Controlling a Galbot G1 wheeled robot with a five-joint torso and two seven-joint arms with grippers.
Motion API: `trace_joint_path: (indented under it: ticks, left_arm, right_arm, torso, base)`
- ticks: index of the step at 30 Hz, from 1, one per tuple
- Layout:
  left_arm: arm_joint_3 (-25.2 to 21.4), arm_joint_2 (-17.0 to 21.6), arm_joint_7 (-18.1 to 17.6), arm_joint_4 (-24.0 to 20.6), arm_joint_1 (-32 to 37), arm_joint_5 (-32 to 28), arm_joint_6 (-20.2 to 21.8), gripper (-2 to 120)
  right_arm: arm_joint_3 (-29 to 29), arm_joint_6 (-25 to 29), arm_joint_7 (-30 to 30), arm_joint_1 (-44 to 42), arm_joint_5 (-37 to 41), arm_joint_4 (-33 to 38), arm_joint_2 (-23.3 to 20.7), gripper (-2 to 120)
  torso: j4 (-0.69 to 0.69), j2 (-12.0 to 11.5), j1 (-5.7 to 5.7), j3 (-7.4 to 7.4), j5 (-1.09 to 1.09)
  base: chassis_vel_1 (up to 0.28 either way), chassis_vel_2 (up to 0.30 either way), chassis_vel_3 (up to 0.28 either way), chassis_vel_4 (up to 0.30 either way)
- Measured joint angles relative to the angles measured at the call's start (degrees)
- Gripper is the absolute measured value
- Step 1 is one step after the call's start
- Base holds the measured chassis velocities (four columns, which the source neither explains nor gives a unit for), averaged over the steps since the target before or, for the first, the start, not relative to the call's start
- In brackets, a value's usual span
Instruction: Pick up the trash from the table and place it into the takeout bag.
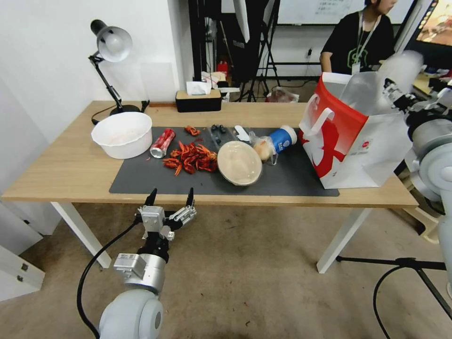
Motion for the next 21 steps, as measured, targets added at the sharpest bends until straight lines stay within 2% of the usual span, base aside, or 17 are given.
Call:
trace_joint_path:
  ticks: [1, 3, 5, 8, 10, 11, 13, 14, 17, 18, 19, 21]
  left_arm:
    - [0.0, 0.0, 0.0, 0.0, 0.0, 0.0, 0.0, 100]
    - [0.0, 0.0, 0.0, 0.1, -0.1, 0.0, 0.0, 100]
    - [0.0, 0.0, 0.0, 0.2, -0.1, 0.0, 0.0, 100]
    - [0.1, 0.0, 0.0, 0.3, -0.2, 0.0, 0.0, 100]
    - [0.0, 0.0, 0.0, 0.3, -0.2, 0.0, 0.0, 100]
    - [0.0, 0.1, 0.0, 0.4, -0.2, -0.1, -0.1, 100]
    - [0.0, 0.1, 0.0, 0.5, -0.3, -0.2, -0.3, 100]
    - [0.0, 0.1, 0.0, 0.5, -0.3, -0.2, -0.3, 100]
    - [-0.4, 0.4, -0.1, 0.8, -0.4, -0.5, -0.8, 100]
    - [-0.5, 0.5, -0.2, 0.9, -0.4, -0.7, -0.9, 100]
    - [-0.5, 0.5, -0.2, 0.9, -0.4, -0.7, -0.9, 100]
    - [-0.7, 0.7, -0.2, 1.1, -0.5, -1.0, -1.1, 100]
  right_arm:
    - [0.0, 0.0, 0.0, 0.0, 0.0, 0.0, 0.0, 89]
    - [0.0, 0.8, -0.7, 0.0, 0.3, 0.0, -0.1, 98]
    - [0.2, 2.2, -1.9, -0.2, 0.8, 0.2, -0.1, 99]
    - [0.9, 9.8, -10.1, -2.8, 1.5, 2.0, -0.1, 100]
    - [1.1, 11.2, -12.3, -3.9, 1.4, 2.8, -0.1, 100]
    - [1.4, 13.5, -17.2, -6.6, 1.1, 4.8, -0.1, 100]
    - [1.3, 15.4, -22.7, -10.5, -0.7, 8.0, 0.1, 100]
    - [1.3, 15.4, -22.7, -10.5, -0.7, 8.0, 0.1, 100]
    - [0.3, 18.6, -30.9, -19.7, -9.6, 13.0, 2.3, 100]
    - [-0.2, 19.8, -32.8, -23.5, -14.8, 14.1, 3.5, 100]
    - [-0.2, 19.8, -32.8, -23.5, -14.8, 14.1, 3.5, 100]
    - [-1.3, 21.2, -34.0, -29.8, -23.8, 15.6, 5.8, 100]
  torso:
    - [0.0, 0.0, 0.0, 0.0, 0.0]
    - [0.0, 0.0, 0.0, 0.0, 0.0]
    - [0.0, 0.0, 0.0, 0.0, 0.0]
    - [0.0, 0.0, 0.0, 0.0, -0.01]
    - [0.01, 0.0, 0.0, 0.0, -0.02]
    - [-0.01, 0.0, 0.0, 0.0, -0.01]
    - [0.0, 0.0, 0.0, -0.01, -0.02]
    - [0.0, 0.0, 0.0, -0.01, -0.02]
    - [0.0, 0.0, 0.0, -0.02, -0.02]
    - [0.01, 0.0, 0.0, -0.01, -0.02]
    - [0.01, 0.0, 0.0, -0.01, -0.02]
    - [0.0, 0.0, 0.0, -0.01, 0.0]
  base:
    - [0.0, 0.0, 0.0, 0.0]
    - [0.0, 0.0, 0.0, 0.0]
    - [0.0, 0.0, 0.0, 0.0]
    - [0.0, 0.0, 0.0, 0.0]
    - [0.0, 0.0, 0.0, 0.0]
    - [0.0, 0.0, 0.0, 0.0]
    - [0.0, 0.0, 0.0, 0.0]
    - [0.0, 0.0, 0.0, 0.0]
    - [0.0, 0.0, 0.0, 0.0]
    - [0.0, 0.0, 0.0, 0.0]
    - [0.0, 0.0, 0.0, 0.0]
    - [0.0, 0.0, 0.0, 0.0]
